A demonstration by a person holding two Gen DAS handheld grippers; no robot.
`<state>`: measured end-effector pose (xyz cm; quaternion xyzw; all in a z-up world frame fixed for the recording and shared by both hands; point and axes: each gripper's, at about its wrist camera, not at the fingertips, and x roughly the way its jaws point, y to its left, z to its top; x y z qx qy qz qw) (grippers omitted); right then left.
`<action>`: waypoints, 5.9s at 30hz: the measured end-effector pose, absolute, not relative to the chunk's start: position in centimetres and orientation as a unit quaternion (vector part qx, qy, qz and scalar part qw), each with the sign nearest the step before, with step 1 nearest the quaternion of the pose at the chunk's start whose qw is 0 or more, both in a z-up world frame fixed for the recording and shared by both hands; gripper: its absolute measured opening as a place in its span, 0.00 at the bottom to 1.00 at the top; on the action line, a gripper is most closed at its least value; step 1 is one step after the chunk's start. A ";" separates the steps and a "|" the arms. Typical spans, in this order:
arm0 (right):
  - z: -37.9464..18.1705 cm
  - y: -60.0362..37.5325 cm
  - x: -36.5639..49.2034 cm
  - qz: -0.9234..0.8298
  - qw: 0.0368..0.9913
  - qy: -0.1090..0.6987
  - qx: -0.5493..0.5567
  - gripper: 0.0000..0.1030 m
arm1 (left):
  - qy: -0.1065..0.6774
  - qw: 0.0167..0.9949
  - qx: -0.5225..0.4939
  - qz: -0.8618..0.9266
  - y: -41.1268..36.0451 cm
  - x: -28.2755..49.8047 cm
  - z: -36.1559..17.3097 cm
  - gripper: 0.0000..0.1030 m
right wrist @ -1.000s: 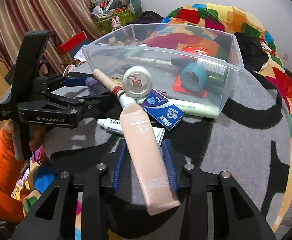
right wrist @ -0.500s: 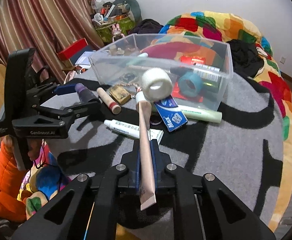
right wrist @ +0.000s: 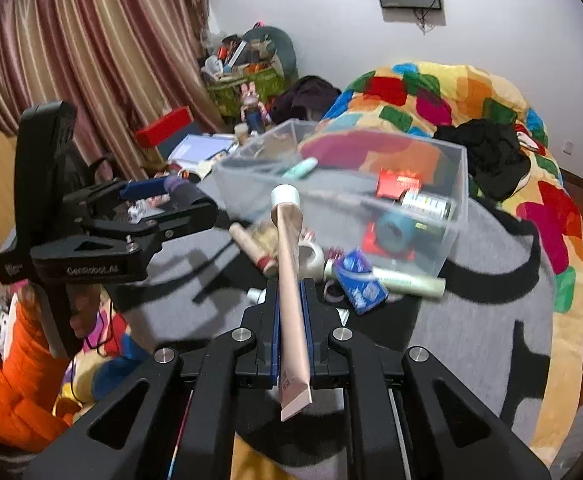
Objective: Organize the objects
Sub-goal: 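Grasp the pink tube with the right tool while the left tool grasps the purple-black stick, then drop the pink tube into the box while the left tool drops the purple-black stick in, then grasp the blue Max box with the right tool while the left tool grasps the beige tube, then drop the blue Max box into the clear box while the left tool drops the beige tube in, then grasp the white tape roll with the left tool while the right tool reaches toward the pale green tube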
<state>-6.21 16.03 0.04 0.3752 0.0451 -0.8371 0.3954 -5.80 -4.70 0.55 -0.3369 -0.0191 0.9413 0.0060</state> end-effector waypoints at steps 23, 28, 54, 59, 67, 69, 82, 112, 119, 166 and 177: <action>-0.6 12.7 -17.4 -0.836 0.344 -0.015 0.428 0.08 | -0.045 -0.030 -0.366 0.929 -6.0 -14.4 0.0 0.87; -1.3 12.0 -18.1 -0.831 0.343 -0.011 0.438 0.08 | -0.041 -0.023 -0.382 0.923 -5.7 -15.5 -0.9 0.87; 0.2 13.5 -16.2 -0.867 0.291 0.043 0.402 0.44 | -0.029 -0.003 -0.391 0.920 -4.0 -14.6 -0.7 0.91; 1.7 14.4 -14.2 -0.883 0.284 0.056 0.370 0.50 | -0.026 -0.004 -0.373 0.928 -3.9 -12.9 0.4 0.96; 2.1 15.1 -11.3 -0.889 0.293 0.076 0.343 0.59 | -0.029 0.000 -0.383 0.923 -4.5 -10.5 -0.2 0.97; 1.6 15.2 -10.8 -0.885 0.297 0.079 0.349 0.59 | -0.029 0.002 -0.396 0.918 -4.6 -10.1 -1.2 0.97; -4.2 15.9 -11.0 -0.849 0.300 0.084 0.426 0.59 | -0.004 0.047 -0.488 0.871 -4.0 -10.5 -6.7 0.97; -4.0 15.1 -10.6 -0.855 0.304 0.096 0.410 0.25 | 0.023 0.041 -0.444 0.895 -3.4 -9.1 -5.7 0.81; -1.5 15.6 -10.0 -0.866 0.314 0.070 0.382 0.25 | 0.001 0.036 -0.396 0.917 -4.0 -7.9 -2.4 0.81; 0.5 15.2 -14.1 -0.882 0.276 0.027 0.381 0.31 | -0.021 0.014 -0.378 0.926 -4.1 -12.4 -0.4 0.91; 0.0 17.2 -12.3 -0.893 0.253 0.056 0.369 0.46 | -0.017 0.033 -0.393 0.919 -2.3 -9.9 -2.0 0.93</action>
